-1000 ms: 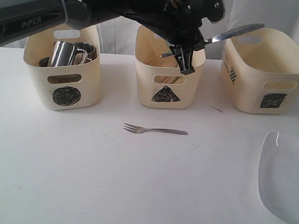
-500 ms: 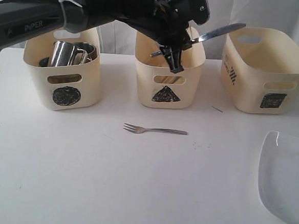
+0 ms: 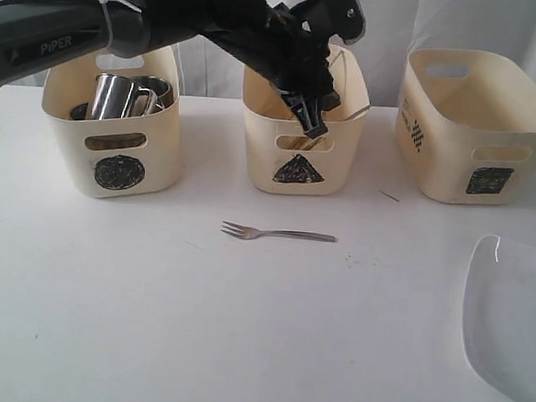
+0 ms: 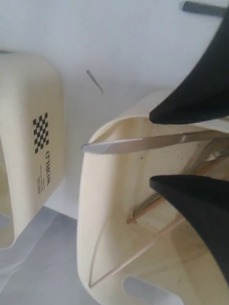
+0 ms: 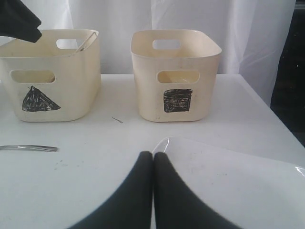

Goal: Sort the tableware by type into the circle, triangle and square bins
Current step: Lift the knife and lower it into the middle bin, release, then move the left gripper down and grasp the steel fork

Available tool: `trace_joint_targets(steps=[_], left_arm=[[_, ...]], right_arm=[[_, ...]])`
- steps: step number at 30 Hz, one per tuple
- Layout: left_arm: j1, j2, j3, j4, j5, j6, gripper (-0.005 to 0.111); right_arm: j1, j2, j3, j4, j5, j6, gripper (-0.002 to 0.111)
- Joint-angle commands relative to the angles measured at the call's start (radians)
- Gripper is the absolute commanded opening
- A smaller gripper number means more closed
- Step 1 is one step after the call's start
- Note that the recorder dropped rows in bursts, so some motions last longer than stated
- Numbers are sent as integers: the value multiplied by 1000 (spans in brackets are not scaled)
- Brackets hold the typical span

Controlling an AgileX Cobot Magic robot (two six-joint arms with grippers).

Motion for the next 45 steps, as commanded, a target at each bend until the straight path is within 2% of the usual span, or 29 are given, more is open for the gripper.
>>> trace_joint_targets(steps=[1,4,9,11,16,19,32,45], left_arm=[[-1,-48,4,-58,204,-17,40],[-1,-83,4,-95,415,-15,37],[-1,-71,9,-95,598,-9,37],[-1,-59,20,-89,596,7,39],[-1,-18,62,-89,529,57,52],[-1,10,76,-80,497,59,56],[-1,116,76,-35,420,85,57],[-1,139,76,11,364,84,56]], right_arm=[[2,-7,6,-5,-7,-2,0],[2,-7,6,-5,-7,-2,0],[2,-7,6,-5,-7,-2,0],[2,-7,6,-5,-9,-2,0],[2,-7,6,-5,-9,-2,0],[2,-7,6,-5,-9,-2,0],[2,-7,6,-5,-7,-2,0],[2,-7,6,-5,-10,-2,0]])
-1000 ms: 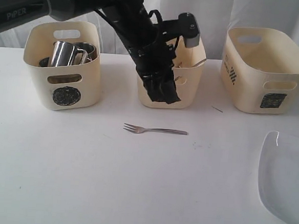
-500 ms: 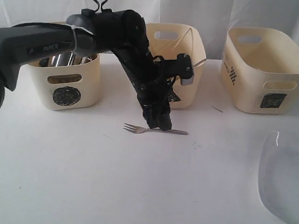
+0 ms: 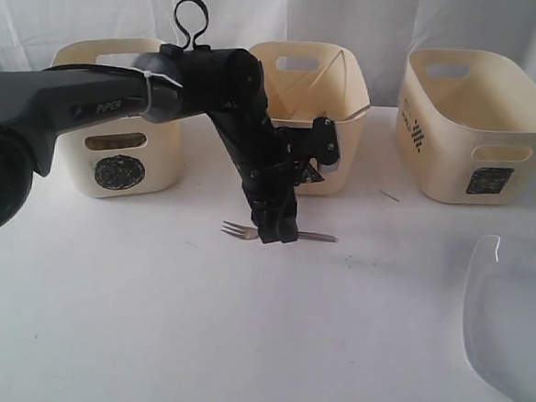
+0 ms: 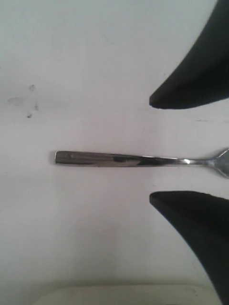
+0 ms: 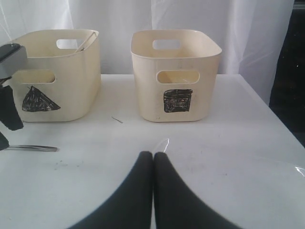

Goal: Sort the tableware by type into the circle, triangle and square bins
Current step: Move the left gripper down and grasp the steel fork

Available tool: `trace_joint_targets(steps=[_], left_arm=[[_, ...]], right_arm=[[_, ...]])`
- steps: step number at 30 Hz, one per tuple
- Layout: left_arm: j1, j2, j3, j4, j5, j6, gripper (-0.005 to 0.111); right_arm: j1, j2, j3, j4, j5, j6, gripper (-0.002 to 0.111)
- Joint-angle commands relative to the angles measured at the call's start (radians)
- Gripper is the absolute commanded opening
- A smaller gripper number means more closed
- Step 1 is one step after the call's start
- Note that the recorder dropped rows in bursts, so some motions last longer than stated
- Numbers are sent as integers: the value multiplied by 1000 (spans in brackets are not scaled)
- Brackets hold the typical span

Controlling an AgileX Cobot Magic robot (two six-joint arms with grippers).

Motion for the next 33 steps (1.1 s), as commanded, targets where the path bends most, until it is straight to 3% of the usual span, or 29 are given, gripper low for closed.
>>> trace_joint_targets(steps=[1,28,33], left_arm=[[-1,-1,6,5,-7,-1,56],[3,78,6,32,-25,-5,56],[3,86,6,28,11,-5,46]], right_arm=[[2,-7,6,-5,-10,-2,0],[2,-7,6,-5,-10,-2,0],[2,-7,6,-5,-8,-2,0]])
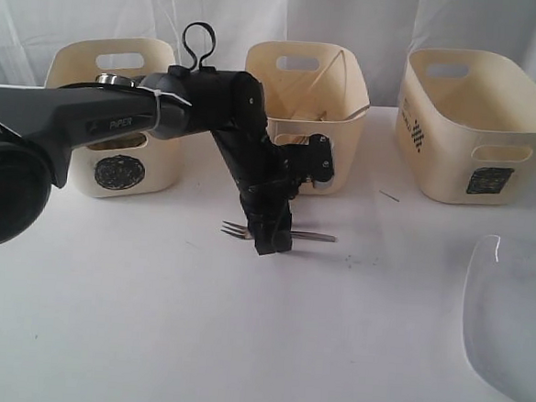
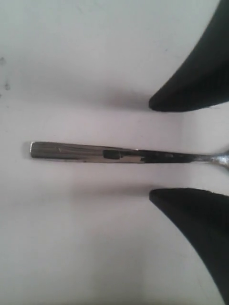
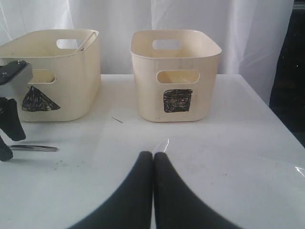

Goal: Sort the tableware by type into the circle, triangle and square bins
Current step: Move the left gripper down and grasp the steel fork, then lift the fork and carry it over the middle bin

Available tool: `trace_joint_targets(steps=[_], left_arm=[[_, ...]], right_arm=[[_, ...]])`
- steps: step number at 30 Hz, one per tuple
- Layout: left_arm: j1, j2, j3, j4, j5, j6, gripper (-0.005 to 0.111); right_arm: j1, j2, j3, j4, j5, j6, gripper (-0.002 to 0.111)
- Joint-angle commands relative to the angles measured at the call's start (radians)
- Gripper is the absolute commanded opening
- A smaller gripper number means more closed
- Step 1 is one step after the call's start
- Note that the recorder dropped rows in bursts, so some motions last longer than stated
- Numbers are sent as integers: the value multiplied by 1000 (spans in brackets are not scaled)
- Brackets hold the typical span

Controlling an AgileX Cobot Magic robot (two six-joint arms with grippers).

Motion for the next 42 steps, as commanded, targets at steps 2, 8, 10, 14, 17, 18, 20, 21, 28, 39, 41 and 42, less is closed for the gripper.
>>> trace_joint_targets(steps=[2,8,10,14,17,18,20,21,28,39,41,42], left_arm=[[3,26,8,-8,76,-5,35],[3,23,8,-8,177,-5,0],[3,13,8,-8,182,-5,0],[1,-27,8,-35,189,-5,0],[-3,-77,8,-98,189,-1,0],[-8,-97,6,-129,182,2,0],[-19,-139,6,-175,151,4,0],[-31,-162,6,-193,128,11,0],[-107,-282,6,-196,-74,66,0],[-116,-284,6,-196,-544,133,0],[-116,-258,6,-194,-608,133,0],[-116,-247,6,-186,-616,133,0]], right_arm=[[2,-7,6,-5,-8,-2,0],[2,-7,6,-5,-8,-2,0],[2,-7,6,-5,-8,-2,0],[2,-7,6,-5,-8,-2,0],[2,-7,6,-5,-8,-2,0],[2,-7,6,-5,-8,-2,0],[2,-7,6,-5,-8,-2,0],[2,-7,6,-5,-8,-2,0],[2,-7,6,-5,-8,-2,0],[2,-7,6,-5,-8,-2,0],[2,-7,6,-5,-8,-2,0],[2,-7,6,-5,-8,-2,0]])
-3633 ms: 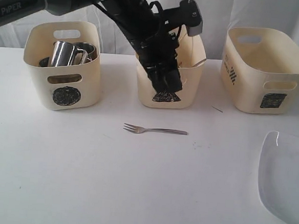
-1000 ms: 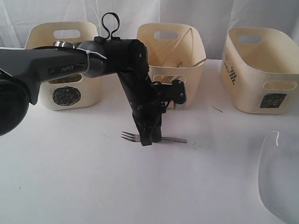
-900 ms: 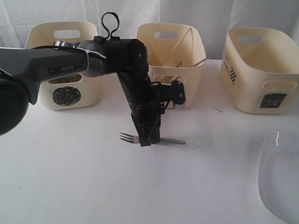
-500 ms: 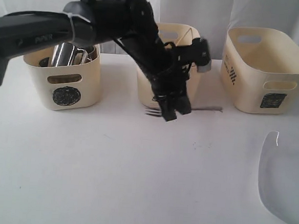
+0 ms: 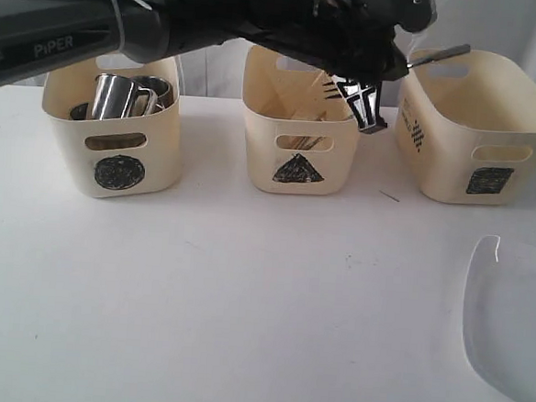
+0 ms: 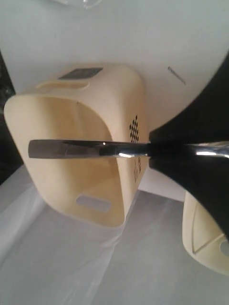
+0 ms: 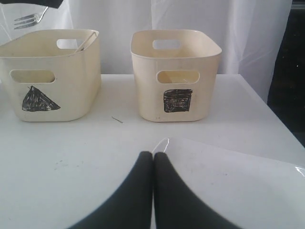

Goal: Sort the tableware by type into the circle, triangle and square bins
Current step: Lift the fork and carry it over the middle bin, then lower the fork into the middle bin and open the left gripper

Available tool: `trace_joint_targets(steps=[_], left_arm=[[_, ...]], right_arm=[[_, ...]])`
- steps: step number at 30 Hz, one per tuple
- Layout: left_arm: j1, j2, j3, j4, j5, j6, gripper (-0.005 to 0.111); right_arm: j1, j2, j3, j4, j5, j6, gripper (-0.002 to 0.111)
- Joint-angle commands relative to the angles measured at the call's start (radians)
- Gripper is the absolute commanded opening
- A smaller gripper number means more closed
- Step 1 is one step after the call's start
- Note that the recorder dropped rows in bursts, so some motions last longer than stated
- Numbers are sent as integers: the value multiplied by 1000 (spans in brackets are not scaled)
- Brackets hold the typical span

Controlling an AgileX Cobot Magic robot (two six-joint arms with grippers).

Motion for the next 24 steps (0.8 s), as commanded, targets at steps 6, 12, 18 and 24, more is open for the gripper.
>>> trace_joint_targets(steps=[6,12,18,24], left_arm=[[-2,77,1,30,-118,2,0],[26,81,1,48,-169,2,0],[68,81,1,51,-140,-3,0],[89,89,1,51,-81,-5,0]], right_arm=[[2,-7,6,-5,-8,-2,0],[2,-7,6,-5,-8,-2,0],[2,-7,6,-5,-8,-2,0],[2,-7,6,-5,-8,-2,0]])
